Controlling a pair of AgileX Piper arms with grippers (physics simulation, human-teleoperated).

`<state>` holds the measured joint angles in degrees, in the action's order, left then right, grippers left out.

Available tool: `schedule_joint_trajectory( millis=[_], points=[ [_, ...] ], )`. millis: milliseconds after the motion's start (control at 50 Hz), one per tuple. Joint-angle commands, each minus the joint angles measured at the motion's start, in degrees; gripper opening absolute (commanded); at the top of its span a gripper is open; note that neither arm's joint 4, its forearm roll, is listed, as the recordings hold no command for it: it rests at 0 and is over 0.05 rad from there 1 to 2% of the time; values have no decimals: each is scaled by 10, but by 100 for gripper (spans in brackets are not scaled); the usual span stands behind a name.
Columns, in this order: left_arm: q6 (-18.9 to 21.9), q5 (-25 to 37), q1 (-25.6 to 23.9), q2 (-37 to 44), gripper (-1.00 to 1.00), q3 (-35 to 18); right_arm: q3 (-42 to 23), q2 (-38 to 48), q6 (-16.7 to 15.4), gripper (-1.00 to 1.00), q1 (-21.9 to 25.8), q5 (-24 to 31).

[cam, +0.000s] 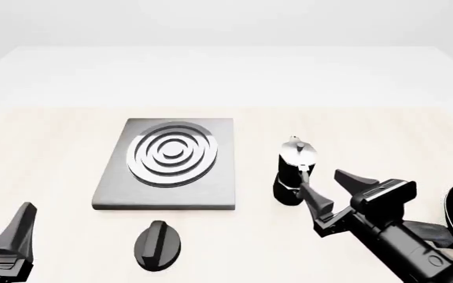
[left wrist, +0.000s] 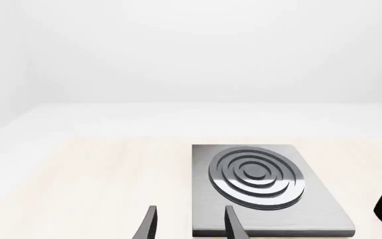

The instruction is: Put the moka pot on the stove.

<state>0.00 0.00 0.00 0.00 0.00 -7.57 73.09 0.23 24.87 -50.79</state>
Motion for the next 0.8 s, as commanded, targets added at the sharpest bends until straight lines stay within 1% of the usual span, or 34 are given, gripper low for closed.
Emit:
schedule_joint_trajectory(
  millis=[20, 360, 800],
  points=[
    [0, 0, 0, 0, 100, 0, 2, 37, 4, 100, 1, -33],
    [0, 0, 0, 0, 100, 0, -4, 71, 12, 100, 0, -55],
    [0, 0, 0, 0, 100, 0, -17, 130, 22, 100, 6, -95]
  ],
)
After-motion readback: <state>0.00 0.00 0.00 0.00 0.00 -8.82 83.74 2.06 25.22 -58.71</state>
